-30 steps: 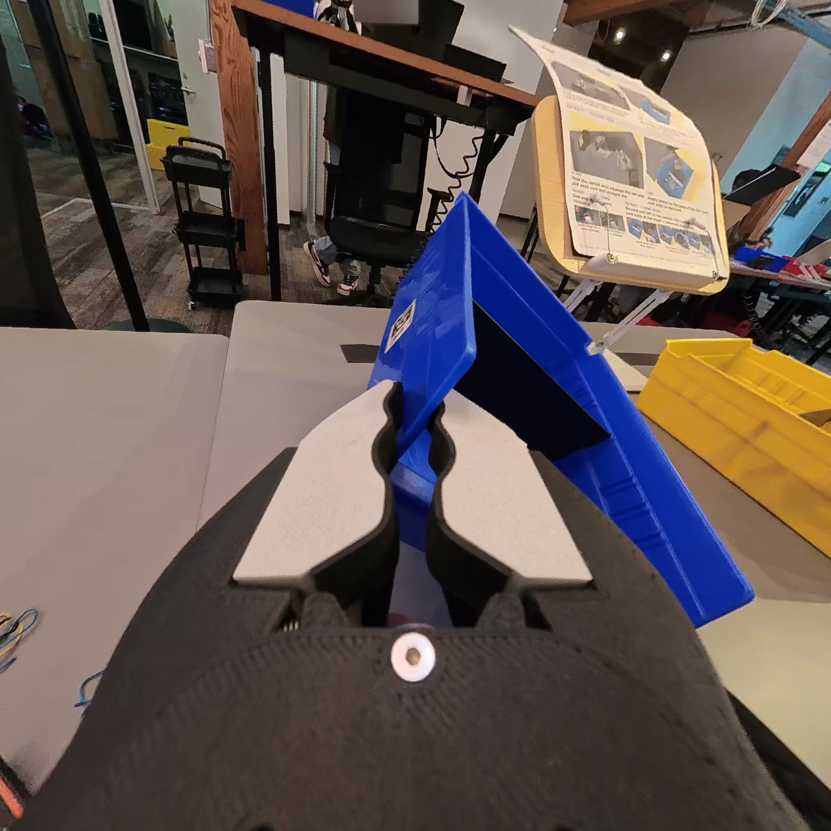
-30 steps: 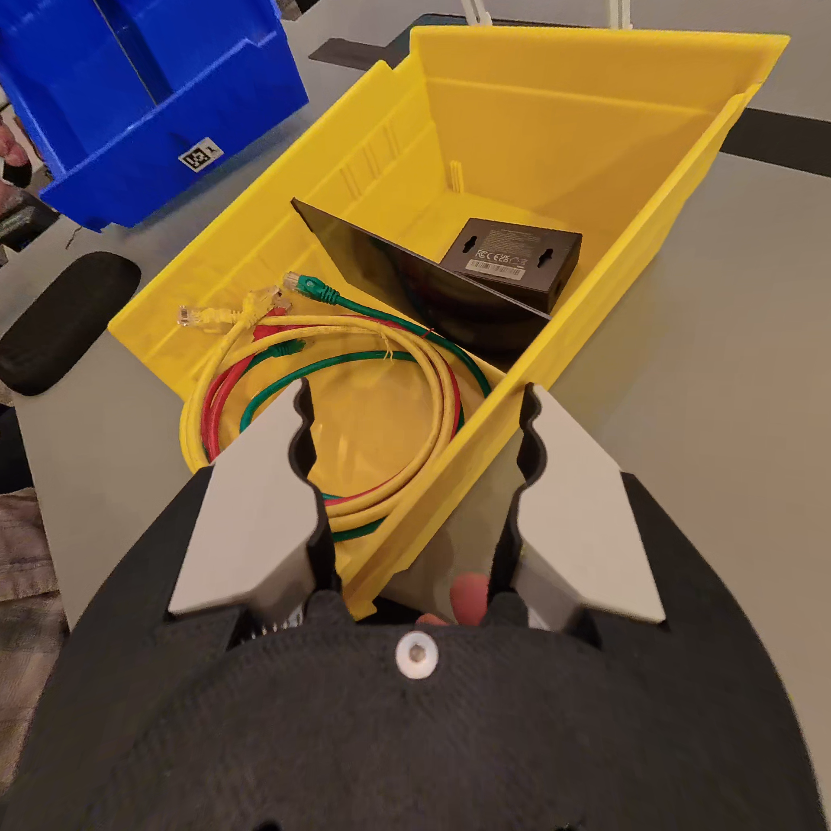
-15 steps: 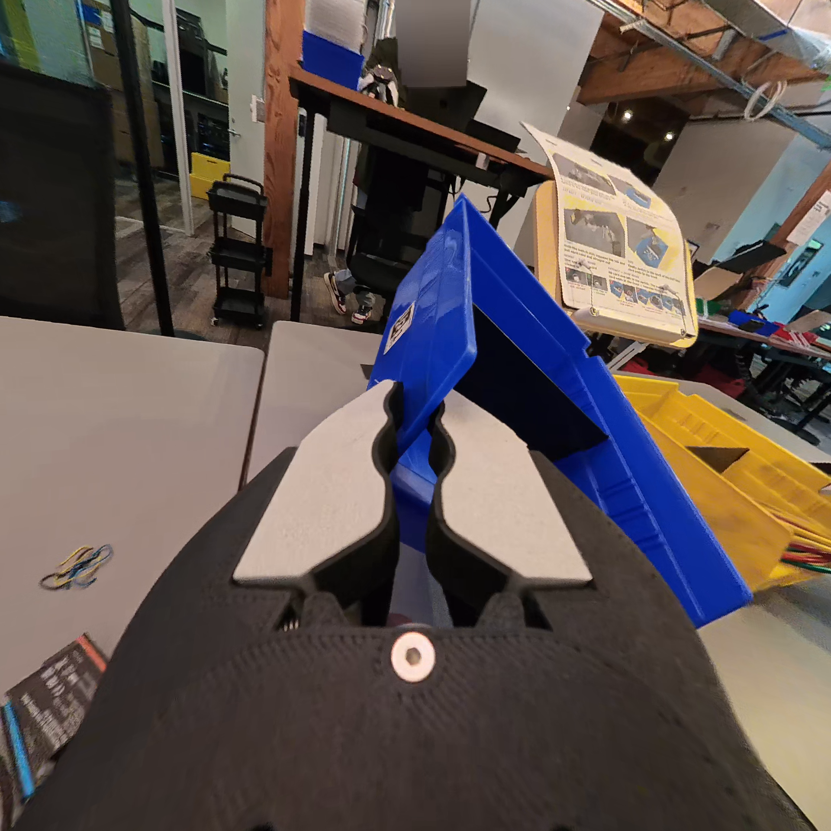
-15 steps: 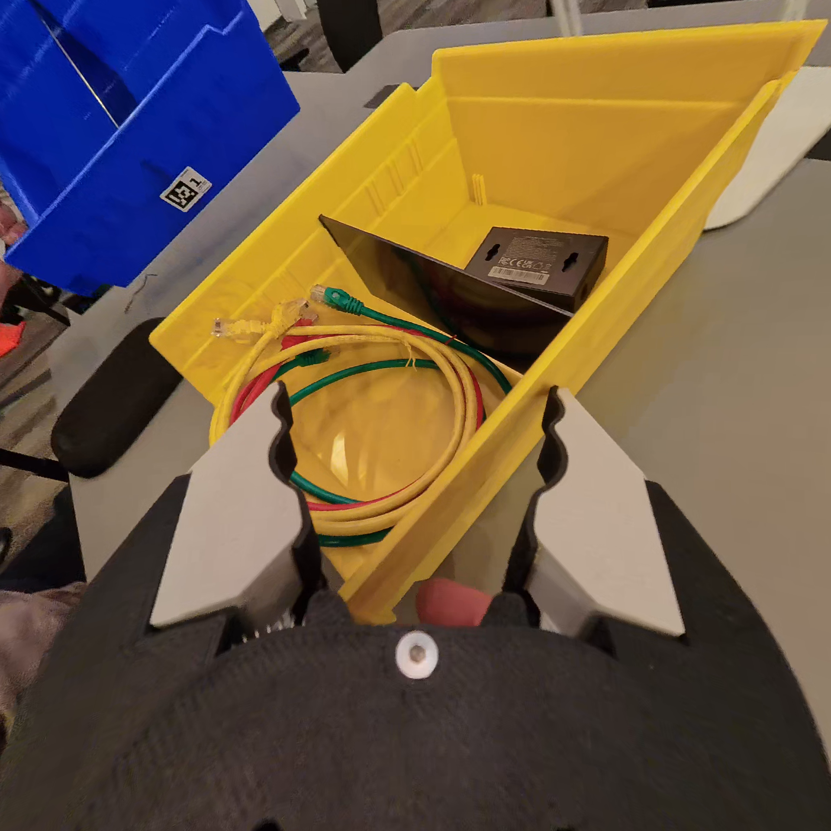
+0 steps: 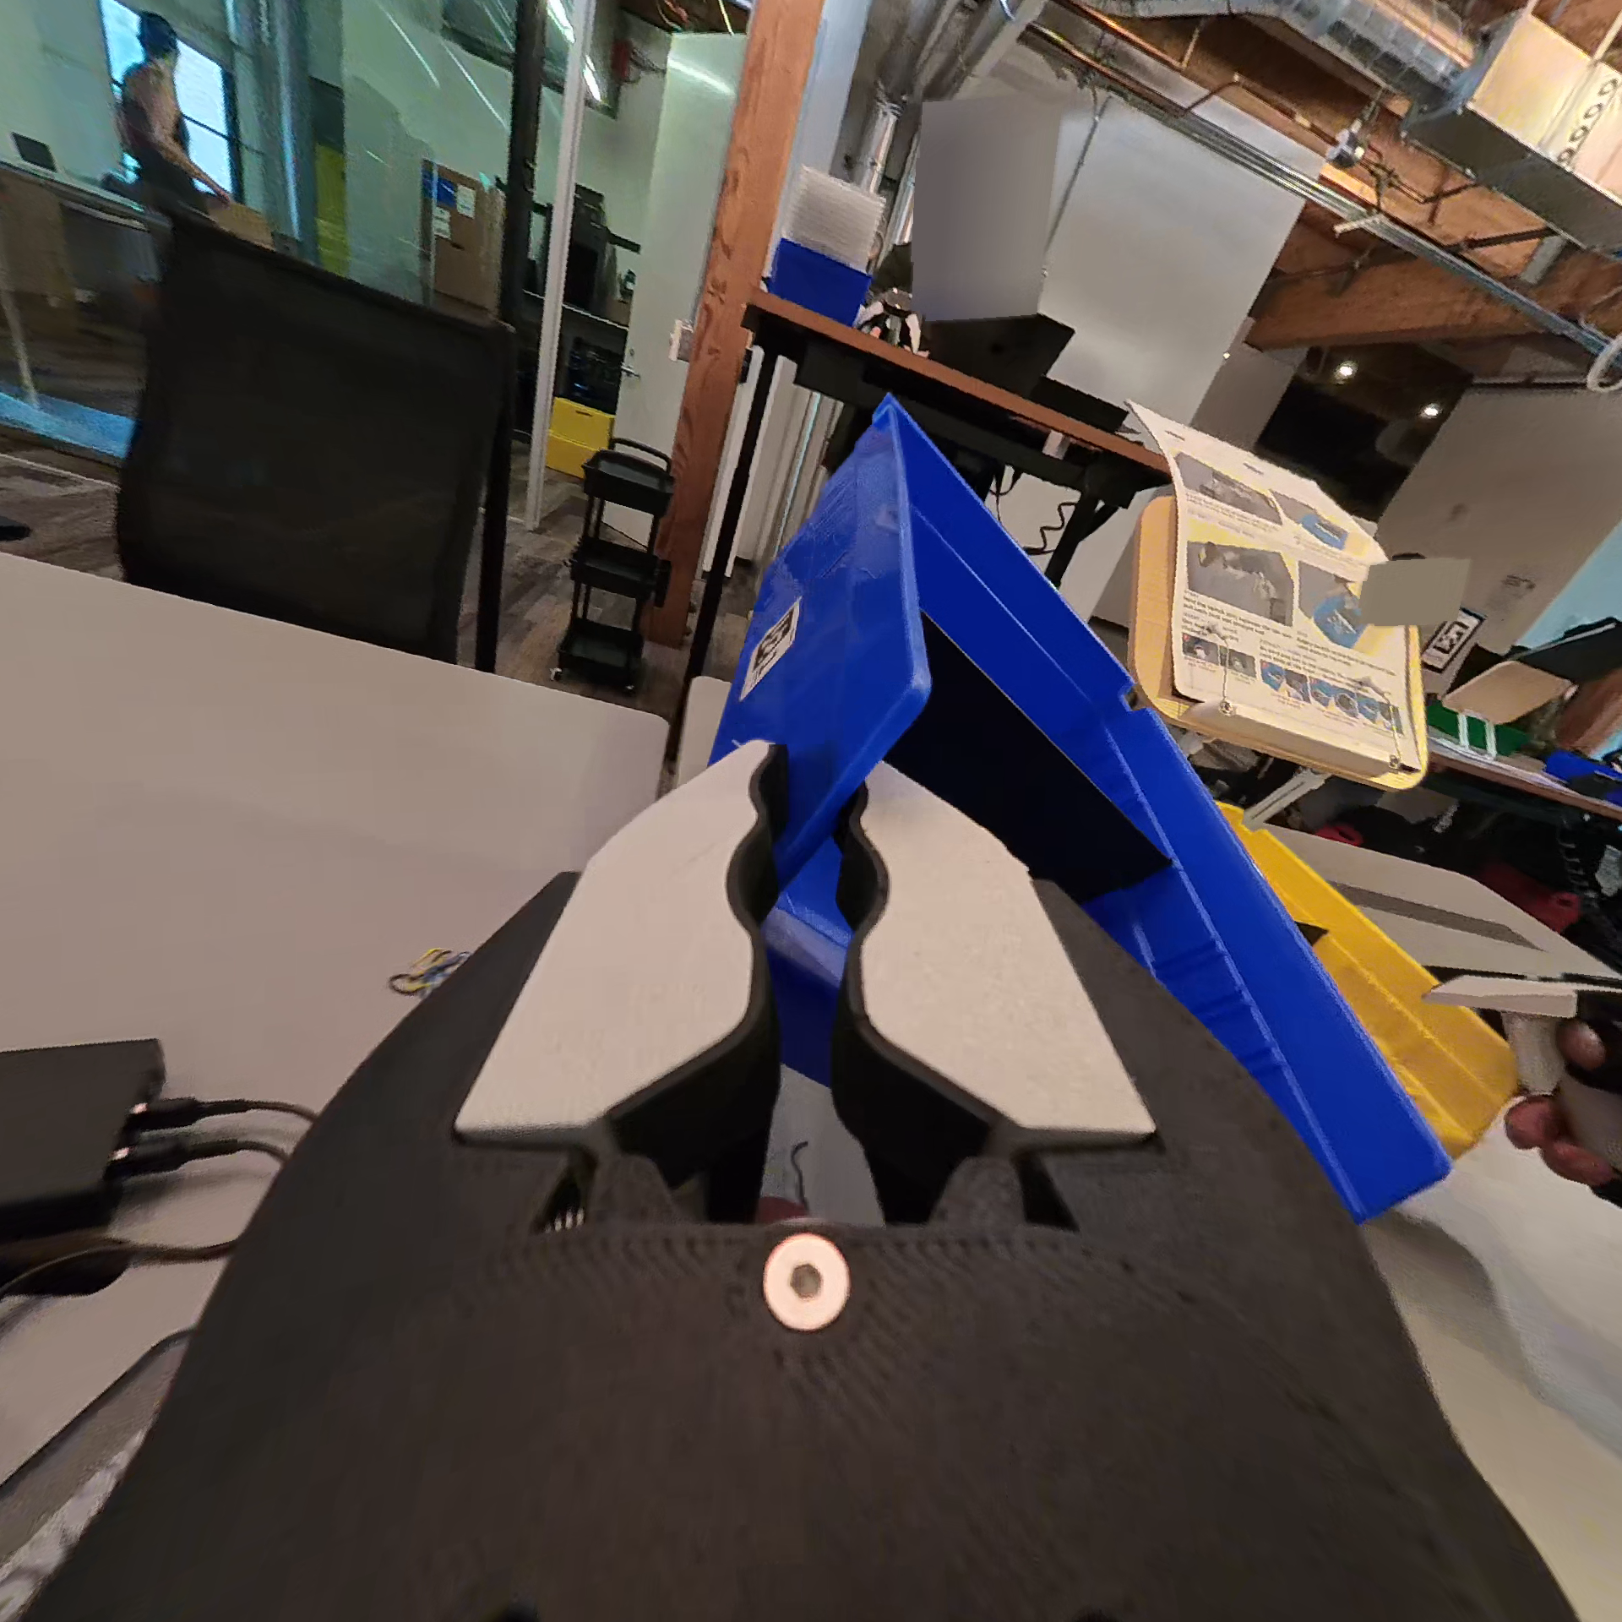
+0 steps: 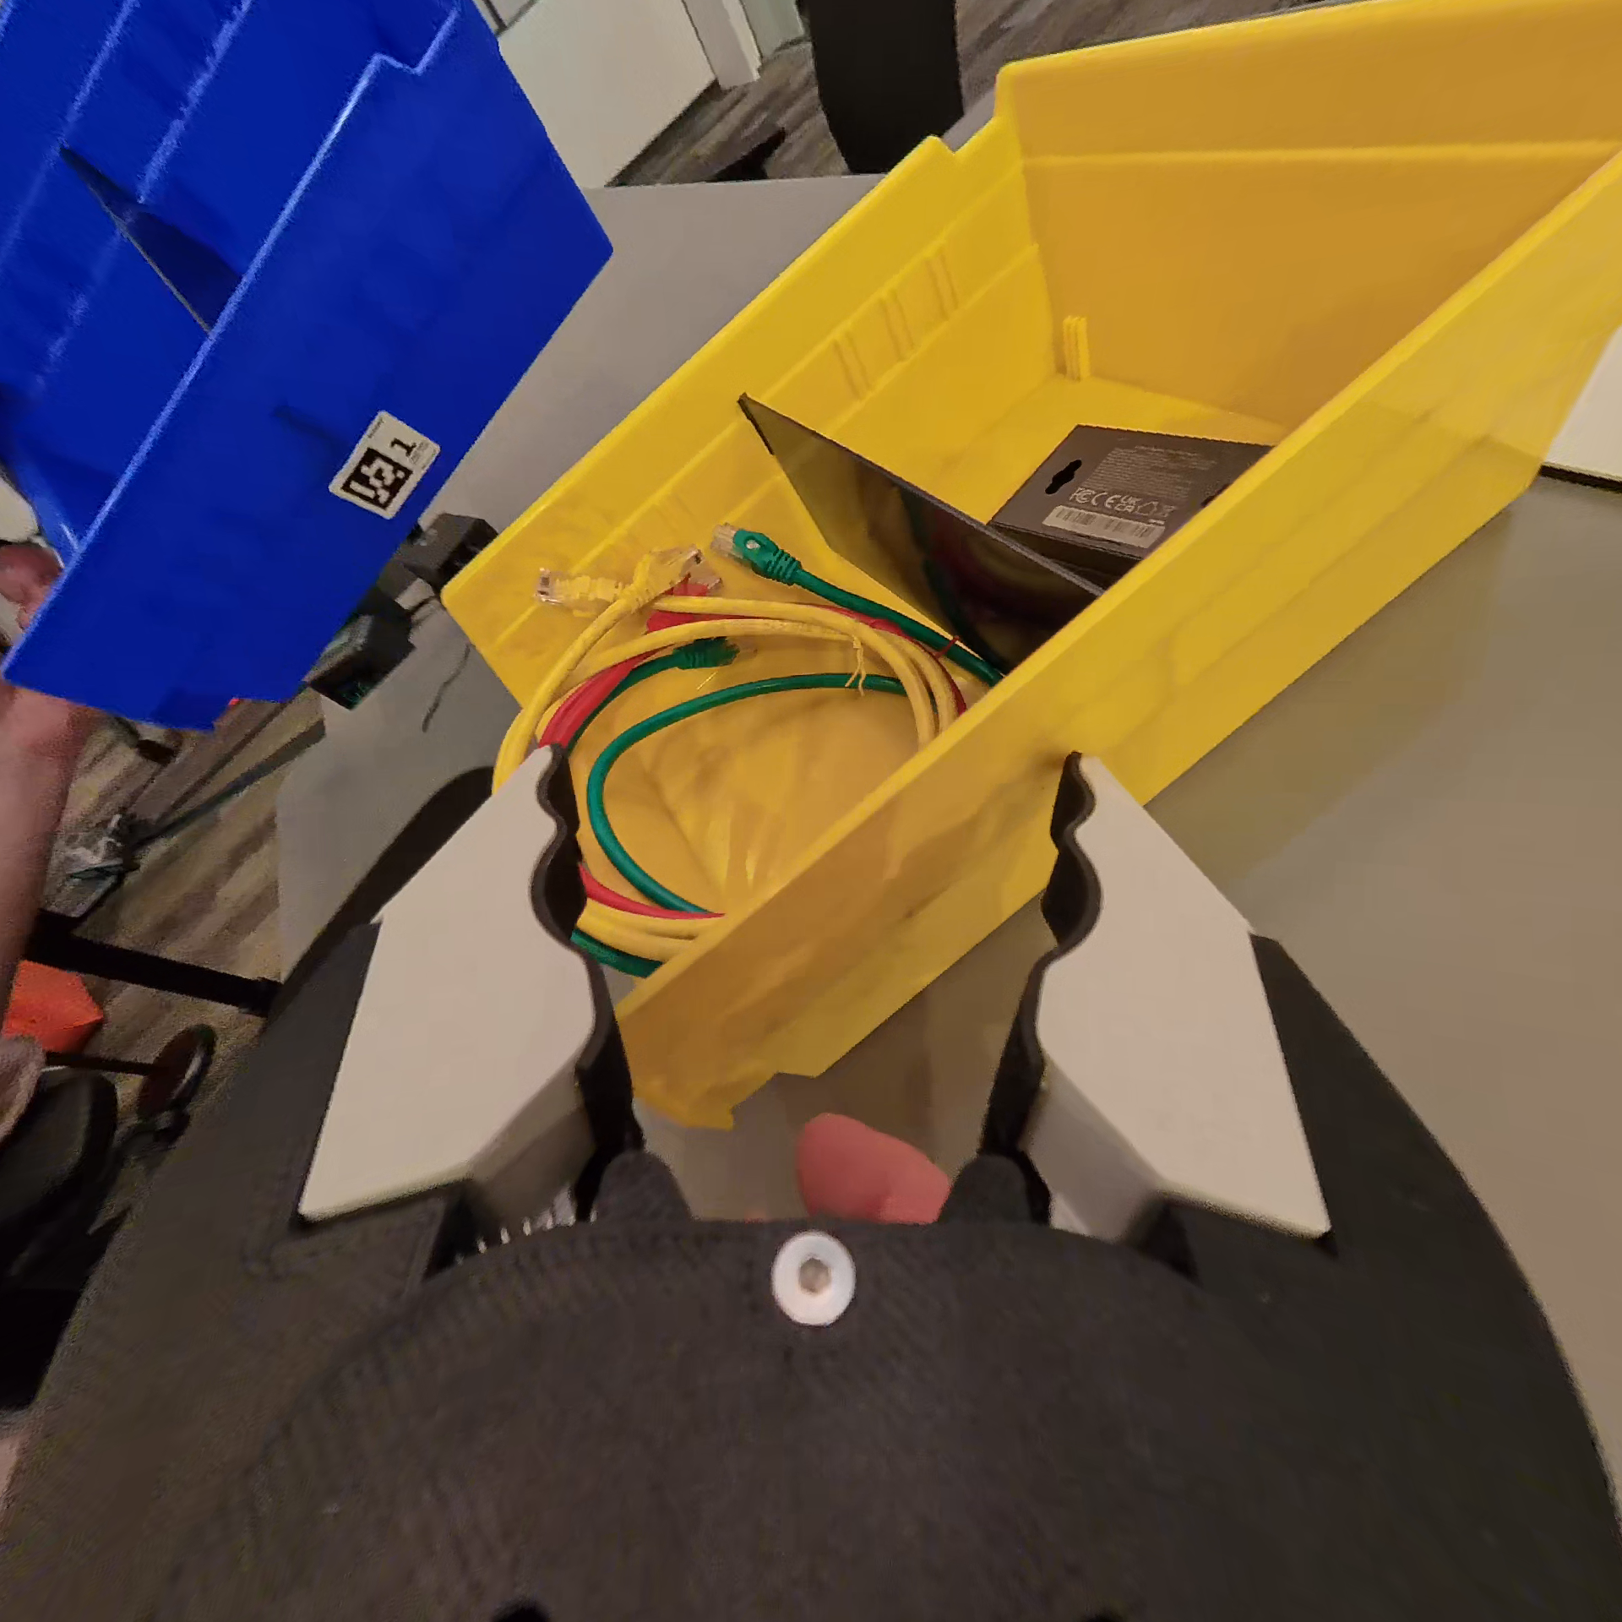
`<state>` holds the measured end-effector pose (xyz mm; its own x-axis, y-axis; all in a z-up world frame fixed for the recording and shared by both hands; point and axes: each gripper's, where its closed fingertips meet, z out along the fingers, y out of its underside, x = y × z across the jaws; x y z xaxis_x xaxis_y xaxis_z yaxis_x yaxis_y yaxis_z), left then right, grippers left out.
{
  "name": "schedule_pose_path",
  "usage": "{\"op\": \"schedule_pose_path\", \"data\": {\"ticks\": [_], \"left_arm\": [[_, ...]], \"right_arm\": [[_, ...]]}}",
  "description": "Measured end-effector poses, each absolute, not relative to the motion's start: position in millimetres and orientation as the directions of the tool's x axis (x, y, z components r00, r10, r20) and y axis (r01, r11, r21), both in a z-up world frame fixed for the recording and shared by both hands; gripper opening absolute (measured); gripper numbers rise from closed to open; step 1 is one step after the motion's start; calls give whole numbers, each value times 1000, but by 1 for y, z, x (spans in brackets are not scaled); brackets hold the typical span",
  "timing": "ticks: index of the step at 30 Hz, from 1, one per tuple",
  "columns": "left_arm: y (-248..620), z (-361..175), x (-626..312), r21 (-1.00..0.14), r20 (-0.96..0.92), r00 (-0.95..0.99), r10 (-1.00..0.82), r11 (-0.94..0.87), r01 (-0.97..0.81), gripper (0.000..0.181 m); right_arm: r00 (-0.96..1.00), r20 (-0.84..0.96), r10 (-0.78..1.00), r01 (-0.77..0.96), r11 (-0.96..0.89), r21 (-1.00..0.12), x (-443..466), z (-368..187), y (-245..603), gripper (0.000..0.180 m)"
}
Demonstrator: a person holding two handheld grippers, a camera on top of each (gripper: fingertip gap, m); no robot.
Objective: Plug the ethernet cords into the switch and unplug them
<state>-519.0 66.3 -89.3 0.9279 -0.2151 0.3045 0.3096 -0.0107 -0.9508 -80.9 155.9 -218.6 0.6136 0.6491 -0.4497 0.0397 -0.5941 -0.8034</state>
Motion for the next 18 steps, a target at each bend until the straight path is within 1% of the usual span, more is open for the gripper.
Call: {"op": "schedule_pose_path", "data": {"ticks": [1, 13, 18], "left_arm": [[62, -88, -524, -951, 303, 930, -207, -3, 309, 10], [30, -82, -563, -952, 295, 946, -132, 38, 302, 9], [25, -75, -570, -951, 296, 948, -120, 59, 305, 9]], "right_arm": [[604, -458, 652, 37, -597, -802, -91, -218, 159, 107], [532, -526, 664, -5, -619, -786, -193, -221, 198, 106], [501, -547, 671, 7, -635, -773, -231, -226, 202, 105]]}}
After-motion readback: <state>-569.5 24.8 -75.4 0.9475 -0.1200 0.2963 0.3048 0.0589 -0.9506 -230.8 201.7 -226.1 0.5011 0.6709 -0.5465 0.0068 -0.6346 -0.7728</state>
